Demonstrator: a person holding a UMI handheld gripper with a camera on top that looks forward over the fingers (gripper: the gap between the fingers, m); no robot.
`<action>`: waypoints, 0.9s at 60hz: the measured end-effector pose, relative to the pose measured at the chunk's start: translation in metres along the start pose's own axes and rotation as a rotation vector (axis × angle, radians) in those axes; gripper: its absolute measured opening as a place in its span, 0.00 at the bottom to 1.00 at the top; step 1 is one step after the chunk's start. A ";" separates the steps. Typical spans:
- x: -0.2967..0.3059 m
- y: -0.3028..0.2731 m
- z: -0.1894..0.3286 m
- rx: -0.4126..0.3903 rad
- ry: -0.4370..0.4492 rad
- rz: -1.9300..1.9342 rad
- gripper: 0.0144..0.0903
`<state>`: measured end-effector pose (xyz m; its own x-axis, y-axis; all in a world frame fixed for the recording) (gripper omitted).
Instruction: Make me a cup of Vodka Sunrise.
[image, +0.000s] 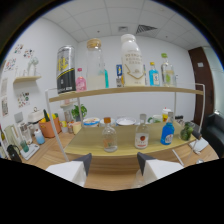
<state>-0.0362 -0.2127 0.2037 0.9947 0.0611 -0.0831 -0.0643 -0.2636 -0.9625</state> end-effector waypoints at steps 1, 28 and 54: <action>-0.002 -0.003 0.005 0.002 0.001 -0.006 0.93; -0.008 -0.011 0.110 -0.068 0.084 -0.072 0.32; -0.015 -0.025 0.087 -0.033 0.043 -0.070 0.28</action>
<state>-0.0562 -0.1234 0.2070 0.9992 0.0395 -0.0037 0.0080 -0.2921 -0.9564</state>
